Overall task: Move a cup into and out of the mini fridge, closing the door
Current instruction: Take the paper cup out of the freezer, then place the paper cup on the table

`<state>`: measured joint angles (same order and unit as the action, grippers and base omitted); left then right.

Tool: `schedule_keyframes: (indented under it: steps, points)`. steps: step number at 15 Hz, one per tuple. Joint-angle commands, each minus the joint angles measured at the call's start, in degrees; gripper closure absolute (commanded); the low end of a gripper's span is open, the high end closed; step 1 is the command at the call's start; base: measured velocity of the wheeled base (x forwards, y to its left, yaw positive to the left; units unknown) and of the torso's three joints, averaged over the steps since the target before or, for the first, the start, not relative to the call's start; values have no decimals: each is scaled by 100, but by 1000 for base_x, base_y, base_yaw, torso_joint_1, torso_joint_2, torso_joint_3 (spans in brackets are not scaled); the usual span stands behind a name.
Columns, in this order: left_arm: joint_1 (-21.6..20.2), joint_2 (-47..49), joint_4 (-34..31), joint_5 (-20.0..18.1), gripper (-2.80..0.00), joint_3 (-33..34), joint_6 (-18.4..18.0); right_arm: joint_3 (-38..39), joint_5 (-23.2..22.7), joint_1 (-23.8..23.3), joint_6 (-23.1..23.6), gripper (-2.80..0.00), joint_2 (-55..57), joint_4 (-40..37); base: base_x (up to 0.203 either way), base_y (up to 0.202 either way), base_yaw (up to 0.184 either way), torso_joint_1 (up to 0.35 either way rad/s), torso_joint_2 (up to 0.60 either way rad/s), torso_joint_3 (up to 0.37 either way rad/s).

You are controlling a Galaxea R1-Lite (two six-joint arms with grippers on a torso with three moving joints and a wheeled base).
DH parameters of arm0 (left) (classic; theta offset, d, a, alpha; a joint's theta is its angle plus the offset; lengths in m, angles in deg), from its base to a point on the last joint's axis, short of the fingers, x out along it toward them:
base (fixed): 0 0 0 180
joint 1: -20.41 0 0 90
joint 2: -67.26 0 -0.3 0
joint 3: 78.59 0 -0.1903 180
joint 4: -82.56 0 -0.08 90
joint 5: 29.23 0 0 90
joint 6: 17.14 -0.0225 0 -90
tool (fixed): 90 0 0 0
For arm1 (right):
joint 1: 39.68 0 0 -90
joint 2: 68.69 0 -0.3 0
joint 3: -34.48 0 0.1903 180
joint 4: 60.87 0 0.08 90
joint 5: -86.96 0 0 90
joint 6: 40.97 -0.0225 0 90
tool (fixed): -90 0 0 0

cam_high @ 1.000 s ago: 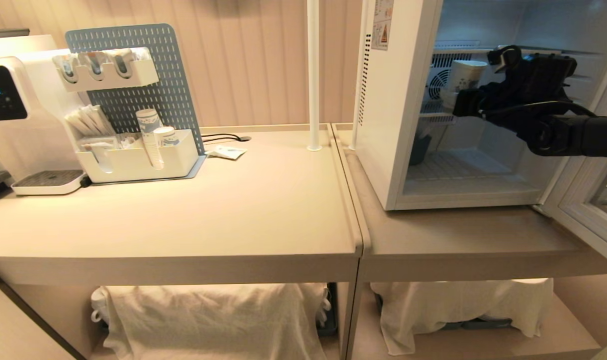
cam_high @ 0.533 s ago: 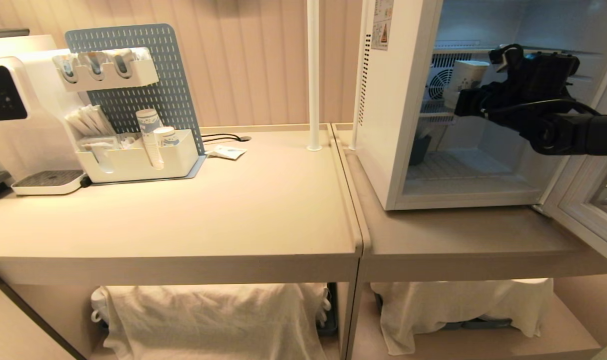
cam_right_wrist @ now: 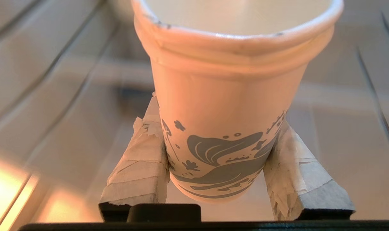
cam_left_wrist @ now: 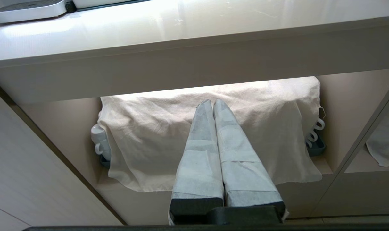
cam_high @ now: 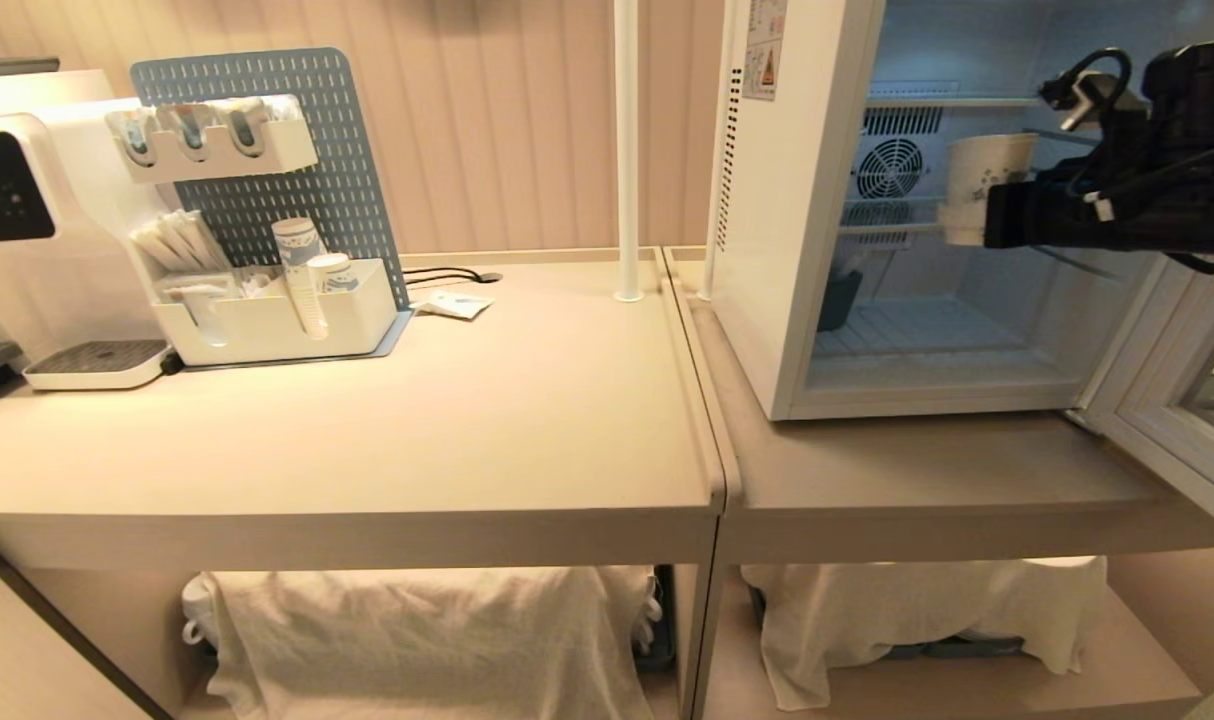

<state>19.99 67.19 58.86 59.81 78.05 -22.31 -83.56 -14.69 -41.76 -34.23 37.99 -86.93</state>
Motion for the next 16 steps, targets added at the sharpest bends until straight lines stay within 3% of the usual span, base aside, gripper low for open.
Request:
schedule_keyframes:
  steps: [1, 4, 8, 10, 13, 16]
  points:
    - [-2, 7, -2, -1, 0, 0, -2, 587, -2, -30, 55, 0, -1409, -937, 0, 0, 0, 0, 0, 0]
    - [-2, 7, -2, -1, 0, 0, -2, 1538, 126, -47, 250, 0, -2817, -2343, 0, 0, 0, 0, 0, 0]
    - [-2, 7, -2, -1, 0, 0, -2, 3676, 382, -112, 416, 0, -5043, -2804, 0, 0, 0, 0, 0, 0]
    - [-2, 7, 6, -1, 0, 0, -2, 5101, 622, -199, 616, 0, -6286, -2852, 0, 0, 0, 0, 0, 0]
    - [-2, 7, -2, -1, 0, 0, -2, 7002, 788, -324, 814, 0, -7526, -2231, 0, 0, 0, 0, 0, 0]
    - [-2, 7, -2, -1, 0, 0, -2, 8379, 616, -408, 885, 0, -8525, -491, 0, 0, 0, 0, 0, 0]
